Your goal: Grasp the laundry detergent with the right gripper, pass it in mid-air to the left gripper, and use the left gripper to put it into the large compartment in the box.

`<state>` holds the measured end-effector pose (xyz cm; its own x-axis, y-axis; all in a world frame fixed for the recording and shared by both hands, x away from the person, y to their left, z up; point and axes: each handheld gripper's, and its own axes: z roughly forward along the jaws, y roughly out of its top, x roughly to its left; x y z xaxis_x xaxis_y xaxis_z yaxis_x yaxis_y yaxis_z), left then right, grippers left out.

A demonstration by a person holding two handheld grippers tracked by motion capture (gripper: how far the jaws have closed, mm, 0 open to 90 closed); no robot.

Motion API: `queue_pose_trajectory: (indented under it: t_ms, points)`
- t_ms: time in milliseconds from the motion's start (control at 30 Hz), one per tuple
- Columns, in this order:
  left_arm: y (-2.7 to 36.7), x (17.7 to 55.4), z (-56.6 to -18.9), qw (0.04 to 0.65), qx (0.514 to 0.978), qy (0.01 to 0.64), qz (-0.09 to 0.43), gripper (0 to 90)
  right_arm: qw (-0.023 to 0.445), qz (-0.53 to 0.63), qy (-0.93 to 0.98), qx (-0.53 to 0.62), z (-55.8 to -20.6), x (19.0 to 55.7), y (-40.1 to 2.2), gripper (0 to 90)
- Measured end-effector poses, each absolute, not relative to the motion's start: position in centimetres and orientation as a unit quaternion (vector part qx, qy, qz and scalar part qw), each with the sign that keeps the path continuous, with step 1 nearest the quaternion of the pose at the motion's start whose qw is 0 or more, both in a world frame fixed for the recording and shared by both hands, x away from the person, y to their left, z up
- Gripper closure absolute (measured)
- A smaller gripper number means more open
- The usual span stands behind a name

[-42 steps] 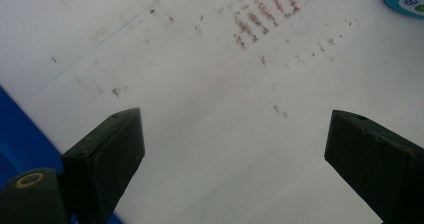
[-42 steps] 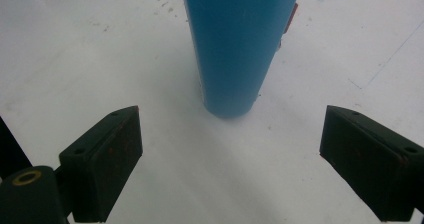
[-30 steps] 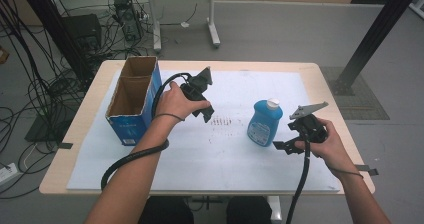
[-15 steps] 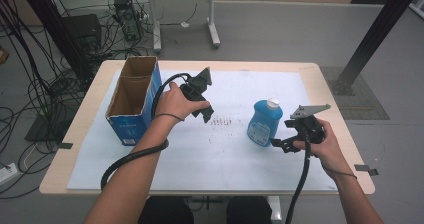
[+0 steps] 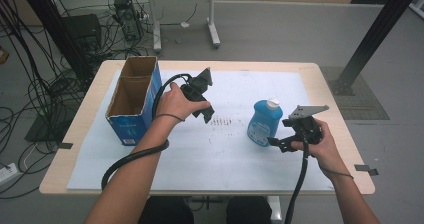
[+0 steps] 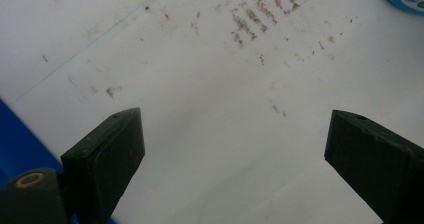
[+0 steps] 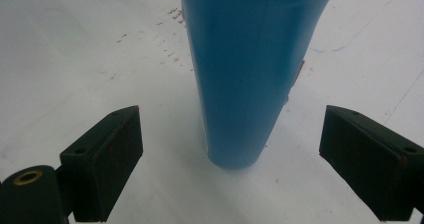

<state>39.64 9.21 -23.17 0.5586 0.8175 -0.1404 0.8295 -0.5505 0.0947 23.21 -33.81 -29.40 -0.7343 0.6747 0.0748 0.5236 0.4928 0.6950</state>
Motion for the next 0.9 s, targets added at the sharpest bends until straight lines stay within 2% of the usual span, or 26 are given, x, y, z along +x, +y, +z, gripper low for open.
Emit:
queue_pose_trajectory:
  t_ms: [900]
  points:
    - [9.1,39.9,-23.7,0.077,0.879,0.468,-0.044,9.4,0.117,0.409,0.839,0.338,-31.8,22.8,-34.3,10.4]
